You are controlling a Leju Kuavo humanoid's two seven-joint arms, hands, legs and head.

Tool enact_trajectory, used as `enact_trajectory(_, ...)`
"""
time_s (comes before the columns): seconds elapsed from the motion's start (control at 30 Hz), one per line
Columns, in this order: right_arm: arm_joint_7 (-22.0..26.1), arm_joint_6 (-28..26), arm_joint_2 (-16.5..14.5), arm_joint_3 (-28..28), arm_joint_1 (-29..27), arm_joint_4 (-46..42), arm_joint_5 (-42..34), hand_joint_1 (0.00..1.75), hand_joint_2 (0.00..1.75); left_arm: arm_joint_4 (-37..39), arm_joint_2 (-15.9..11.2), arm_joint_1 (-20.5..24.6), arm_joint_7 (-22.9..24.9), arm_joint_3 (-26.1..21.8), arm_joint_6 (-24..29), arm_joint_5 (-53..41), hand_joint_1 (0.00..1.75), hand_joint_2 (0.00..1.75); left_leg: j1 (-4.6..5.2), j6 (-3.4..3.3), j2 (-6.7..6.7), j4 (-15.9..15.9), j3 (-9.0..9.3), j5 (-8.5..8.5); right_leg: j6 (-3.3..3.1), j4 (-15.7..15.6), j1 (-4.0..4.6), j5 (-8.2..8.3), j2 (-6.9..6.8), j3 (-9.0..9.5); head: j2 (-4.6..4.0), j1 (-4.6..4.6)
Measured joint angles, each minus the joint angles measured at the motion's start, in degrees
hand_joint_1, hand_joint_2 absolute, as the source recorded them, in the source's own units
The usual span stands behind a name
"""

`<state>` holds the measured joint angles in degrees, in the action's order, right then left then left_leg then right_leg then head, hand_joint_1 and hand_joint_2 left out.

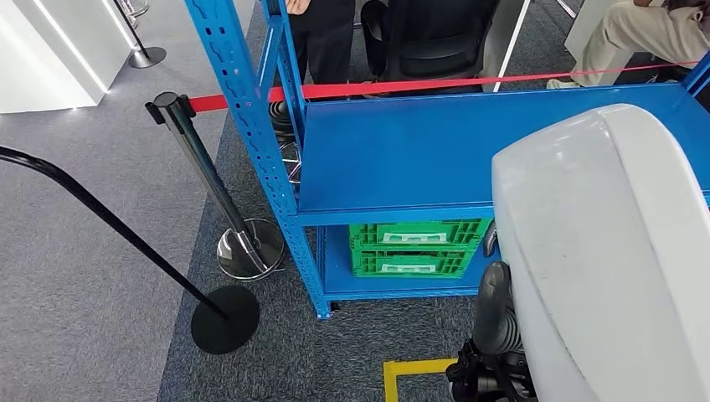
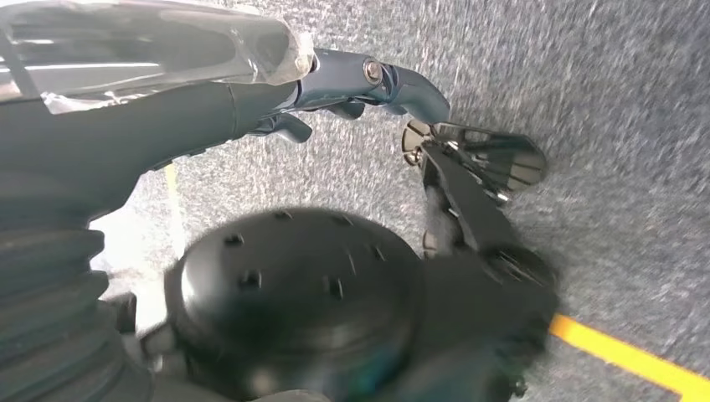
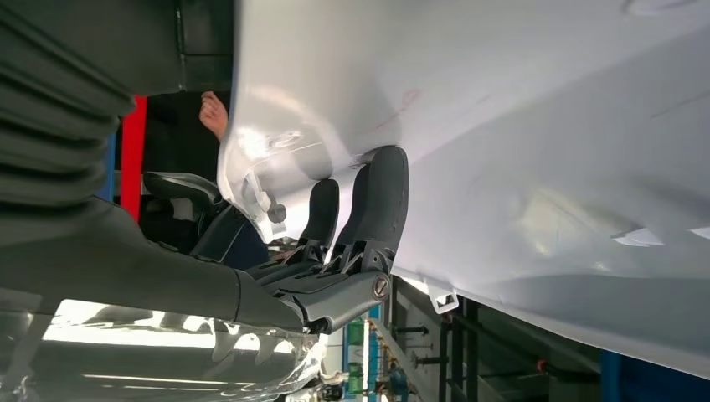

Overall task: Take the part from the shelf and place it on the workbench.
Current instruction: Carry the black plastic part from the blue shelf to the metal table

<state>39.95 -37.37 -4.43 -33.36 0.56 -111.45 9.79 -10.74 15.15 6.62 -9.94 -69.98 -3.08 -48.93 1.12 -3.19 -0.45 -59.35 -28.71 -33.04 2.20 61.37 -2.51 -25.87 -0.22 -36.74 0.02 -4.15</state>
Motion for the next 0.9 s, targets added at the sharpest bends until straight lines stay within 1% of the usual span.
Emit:
enact_trajectory(0.03,0.0,0.1,-0.1,0.0,0.2,0.1,0.0,1.75,0.00,0.0,0.0,0.0,0.0,0.0,0.0,0.0,0.00,1.75,0.34,-0.18,0.06,1.3,0.60,0.13,0.41,-0.5,-0.25,0.53,-0.08,0.12,0.00,-0.09)
enact_trajectory(0.07,0.0,0.1,-0.2,0.0,0.3,0.2,-0.1,1.75,0.00,0.0,0.1,0.0,0.0,0.0,0.0,0.0,0.00,1.75,0.56,-0.20,0.15,1.6,0.52,0.73,0.88,-1.2,-0.42,1.17,-0.14,0.32,0.00,-0.24)
enact_trajectory(0.1,0.0,0.1,-0.3,0.1,0.4,0.3,-0.1,1.75,0.00,0.0,0.0,0.0,0.0,0.0,0.0,-0.1,0.00,1.75,0.70,-0.40,0.13,2.6,0.52,1.66,1.30,-1.8,-0.53,1.80,-0.16,0.46,0.00,-0.35)
enact_trajectory(0.13,0.0,0.1,-0.5,0.1,0.4,0.4,-0.1,1.75,0.00,0.0,0.0,0.0,0.0,0.0,0.0,-0.2,0.00,1.75,0.68,-0.46,0.28,3.7,0.60,2.68,1.53,-2.2,-0.54,1.87,-0.13,0.40,0.00,-0.37)
enact_trajectory(0.17,0.0,0.0,-0.6,0.2,0.4,0.4,-0.1,1.75,0.00,0.0,0.0,0.0,0.0,0.0,-0.1,-0.2,0.00,1.75,0.58,-0.55,0.43,4.7,0.52,3.78,1.60,-1.8,-0.40,0.95,-0.09,0.11,0.00,-0.34)
enact_trajectory(0.2,0.0,-0.1,-0.6,0.3,0.4,0.5,-0.1,1.75,0.00,0.0,0.0,0.0,0.0,0.0,-0.1,-0.3,0.00,1.75,0.45,-0.48,0.60,5.6,0.30,4.85,1.59,-0.1,-0.22,-1.04,-0.05,-0.50,0.00,-0.29)
enact_trajectory(0.23,0.0,-0.2,-0.6,0.3,0.3,0.5,-0.1,1.75,0.00,0.0,0.0,-0.1,0.0,0.0,-0.1,-0.3,0.00,1.75,0.44,-0.32,0.76,5.8,-0.20,5.58,1.49,2.7,0.00,-3.84,-0.02,-1.33,0.00,-0.27)
enact_trajectory(0.27,0.0,-0.3,-0.6,0.4,0.1,0.6,-0.1,1.75,0.00,0.0,0.0,-0.1,0.0,0.0,-0.2,-0.3,0.00,1.75,0.51,-0.32,0.81,5.8,-0.94,6.13,1.47,6.2,0.27,-6.44,0.00,-2.13,0.00,-0.26)
enact_trajectory(0.3,0.0,-0.3,-0.5,0.5,-0.3,0.7,-0.3,1.75,0.00,0.0,0.0,-0.1,0.0,0.0,-0.2,-0.4,0.00,1.75,0.59,-0.28,0.88,5.5,-1.73,6.58,1.47,9.4,0.53,-8.03,0.01,-2.57,0.00,-0.25)
enact_trajectory(0.33,0.0,-0.4,-0.5,0.6,-0.6,0.8,-0.6,1.75,0.00,0.0,0.0,-0.1,0.1,0.0,-0.2,-0.5,0.00,1.75,0.66,-0.29,0.93,5.2,-2.55,6.98,1.43,11.4,0.77,-8.37,0.02,-2.35,0.00,-0.27)
enact_trajectory(0.37,0.0,-0.6,-0.5,0.7,-0.9,0.9,-1.1,1.75,0.00,0.0,0.0,-0.1,0.1,0.0,-0.2,-0.5,0.00,1.75,0.68,-0.29,0.97,4.7,-3.39,7.33,1.36,11.4,0.95,-7.63,0.02,-1.23,0.00,-0.27)
enact_trajectory(0.4,0.0,-1.0,-0.5,0.7,-1.1,0.9,-1.6,1.75,0.00,0.0,-0.1,-0.1,0.1,0.0,-0.2,-0.6,0.00,1.75,0.68,-0.22,0.99,4.2,-4.26,7.63,1.25,9.3,1.05,-6.30,0.01,0.91,0.00,-0.27)
enact_trajectory(0.43,0.0,-1.4,-0.5,0.7,-1.1,0.9,-2.1,1.75,0.00,0.0,-0.1,-0.1,0.0,0.0,-0.2,-0.7,0.00,1.75,0.68,-0.13,1.00,3.6,-5.06,7.85,1.14,5.6,1.08,-5.40,-0.02,3.72,0.00,-0.28)
enact_trajectory(0.47,0.0,-1.8,-0.5,0.8,-1.2,0.9,-2.7,1.75,0.00,0.0,-0.2,-0.1,0.0,0.0,-0.2,-0.8,0.00,1.75,0.78,0.00,0.98,2.8,-5.86,8.00,0.91,1.8,1.17,-5.13,-0.05,6.39,0.00,-0.29)
enact_trajectory(0.5,0.0,-2.1,-0.5,0.8,-1.3,0.8,-3.3,1.75,0.00,0.0,-0.3,-0.2,0.0,0.0,-0.2,-0.9,0.00,1.75,0.86,0.14,0.96,2.1,-6.41,8.10,0.61,-1.0,1.25,-5.21,-0.05,8.18,0.00,-0.31)
enact_trajectory(0.53,0.0,-2.2,-0.5,0.9,-1.4,0.7,-4.0,1.75,0.00,0.0,-0.3,-0.2,0.0,0.0,-0.2,-1.0,0.00,1.75,0.94,0.27,0.93,1.6,-6.78,8.23,0.26,-2.5,1.36,-5.66,-0.03,9.02,0.00,-0.31)
enact_trajectory(0.57,0.0,-2.2,-0.5,1.0,-1.6,0.6,-4.7,1.75,0.00,0.0,-0.4,-0.2,-0.1,0.0,-0.2,-1.1,0.00,1.75,1.01,0.41,0.90,1.2,-7.02,8.42,-0.15,-2.8,1.48,-5.79,0.01,9.04,0.00,-0.38)
enact_trajectory(0.6,0.0,-2.2,-0.6,1.0,-1.7,0.6,-5.3,1.75,0.00,0.0,-0.5,-0.3,-0.1,0.0,-0.2,-1.2,0.00,1.75,1.00,0.52,0.86,1.1,-7.11,8.65,-0.53,-2.7,1.32,-5.55,0.02,8.64,0.00,-0.42)
enact_trajectory(0.63,0.0,-2.2,-0.6,1.1,-1.7,0.5,-5.6,1.75,0.00,0.0,-0.5,-0.4,-0.1,0.0,-0.2,-1.3,0.00,1.75,0.98,0.77,0.77,0.9,-7.32,8.47,-0.90,-2.7,1.17,-5.26,-0.01,8.34,0.00,-0.43)
enact_trajectory(0.67,0.0,-2.2,-0.6,1.1,-1.8,0.5,-6.0,1.75,0.00,0.0,-0.6,-0.4,-0.2,0.0,-0.2,-1.4,0.00,1.75,0.88,1.17,0.67,0.1,-7.68,7.45,-1.26,-2.8,0.97,-4.80,-0.06,7.93,0.00,-0.57)
enact_trajectory(0.7,0.0,-2.2,-0.7,1.1,-1.9,0.4,-6.2,1.75,0.00,0.0,-0.6,-0.5,-0.2,0.0,-0.2,-1.4,0.00,1.75,0.67,1.70,0.58,-1.6,-8.33,5.46,-1.52,-2.8,0.75,-4.24,-0.10,7.39,0.00,-0.71)
enact_trajectory(0.73,0.0,-2.2,-0.8,1.2,-1.9,0.4,-6.2,1.75,0.00,0.1,-0.6,-0.5,-0.2,0.0,-0.2,-1.4,0.00,1.75,0.33,2.30,0.51,-4.5,-9.24,2.75,-1.63,-2.8,0.70,-3.69,-0.11,6.81,0.00,-0.91)
enact_trajectory(0.77,0.0,-2.2,-0.9,1.2,-2.0,0.4,-6.3,1.75,0.00,0.1,-0.7,-0.5,-0.3,0.0,-0.2,-1.5,0.00,1.75,-0.07,2.80,0.50,-8.2,-10.30,0.06,-1.62,-2.8,0.65,-3.13,-0.11,6.18,0.00,-1.13)
enact_trajectory(0.8,0.0,-2.2,-0.9,1.2,-2.1,0.4,-6.2,1.75,0.00,0.1,-0.7,-0.5,-0.4,0.0,-0.2,-1.5,0.00,1.75,-0.44,3.14,0.51,-11.7,-11.16,-1.86,-1.52,-2.7,0.62,-2.61,-0.13,5.53,0.00,-1.25)
enact_trajectory(0.83,0.0,-2.2,-0.9,1.2,-2.2,0.4,-6.2,1.75,0.00,0.1,-0.7,-0.5,-0.5,0.0,-0.2,-1.6,0.00,1.75,-0.73,3.31,0.52,-13.9,-11.34,-2.62,-1.40,-2.7,0.61,-2.14,-0.16,4.94,0.00,-1.30)
enact_trajectory(0.87,0.0,-2.2,-0.9,1.3,-2.3,0.4,-6.3,1.75,0.00,0.1,-0.7,-0.5,-0.6,0.0,-0.2,-1.7,0.00,1.75,-0.92,3.34,0.52,-14.1,-10.46,-2.23,-1.29,-2.7,0.61,-1.71,-0.20,4.38,0.00,-1.31)
enact_trajectory(0.9,0.0,-2.2,-0.9,1.3,-2.4,0.4,-6.3,1.75,0.00,0.1,-0.7,-0.5,-0.7,0.0,-0.2,-1.8,0.00,1.75,-1.01,3.22,0.49,-12.1,-8.51,-1.05,-1.20,-2.7,0.63,-1.30,-0.22,3.88,0.00,-1.31)
